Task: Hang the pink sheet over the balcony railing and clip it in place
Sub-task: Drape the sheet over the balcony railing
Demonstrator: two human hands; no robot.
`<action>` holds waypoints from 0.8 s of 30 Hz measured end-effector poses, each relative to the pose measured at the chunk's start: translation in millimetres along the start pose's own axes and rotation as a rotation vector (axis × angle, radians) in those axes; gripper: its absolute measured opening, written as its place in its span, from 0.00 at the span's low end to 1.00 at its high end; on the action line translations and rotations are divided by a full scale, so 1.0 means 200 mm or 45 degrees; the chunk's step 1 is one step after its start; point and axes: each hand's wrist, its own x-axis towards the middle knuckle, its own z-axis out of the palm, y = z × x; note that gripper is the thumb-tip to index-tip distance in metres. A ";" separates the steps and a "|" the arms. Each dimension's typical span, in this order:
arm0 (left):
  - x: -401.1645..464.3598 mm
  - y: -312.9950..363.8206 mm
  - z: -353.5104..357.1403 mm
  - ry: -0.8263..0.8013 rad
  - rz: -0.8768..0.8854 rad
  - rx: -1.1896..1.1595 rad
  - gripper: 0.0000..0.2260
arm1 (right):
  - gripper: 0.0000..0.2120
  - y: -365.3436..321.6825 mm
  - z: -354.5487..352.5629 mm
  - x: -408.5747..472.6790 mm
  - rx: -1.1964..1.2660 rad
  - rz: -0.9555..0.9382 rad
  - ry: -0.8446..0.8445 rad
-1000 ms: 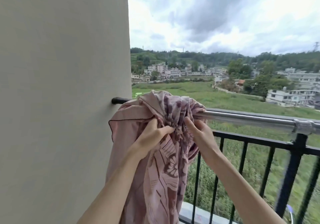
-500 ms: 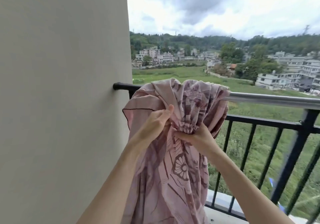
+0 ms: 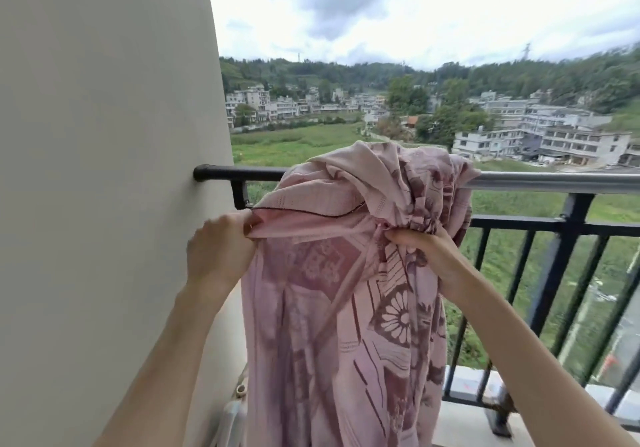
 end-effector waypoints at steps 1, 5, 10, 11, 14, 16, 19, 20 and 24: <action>0.04 -0.02 -0.06 -0.043 -0.026 -0.047 0.05 | 0.08 -0.02 0.01 0.00 0.006 -0.006 -0.012; 0.15 -0.04 -0.16 -0.125 -0.157 -0.490 0.04 | 0.11 -0.09 0.05 0.03 0.070 -0.022 -0.086; 0.19 -0.01 -0.13 -0.164 -0.351 -0.960 0.12 | 0.10 -0.13 0.07 0.04 0.082 0.017 -0.101; 0.21 0.00 -0.13 -0.099 -0.314 -0.905 0.13 | 0.10 -0.14 0.06 0.04 0.098 0.030 -0.097; 0.27 0.03 -0.17 -0.060 -0.034 -0.678 0.12 | 0.12 -0.18 0.06 0.05 0.190 0.073 -0.127; 0.27 0.05 -0.16 -0.288 0.163 -0.531 0.23 | 0.17 -0.21 0.06 0.05 0.230 0.109 -0.169; 0.23 0.09 -0.04 -0.327 0.210 -0.057 0.42 | 0.18 -0.24 0.06 0.04 0.242 0.135 -0.202; 0.22 0.11 0.01 -0.233 0.192 0.011 0.40 | 0.18 -0.24 0.06 0.04 0.245 0.134 -0.208; 0.24 0.15 0.04 0.123 0.131 -0.160 0.11 | 0.20 -0.28 0.04 0.05 0.205 0.114 -0.200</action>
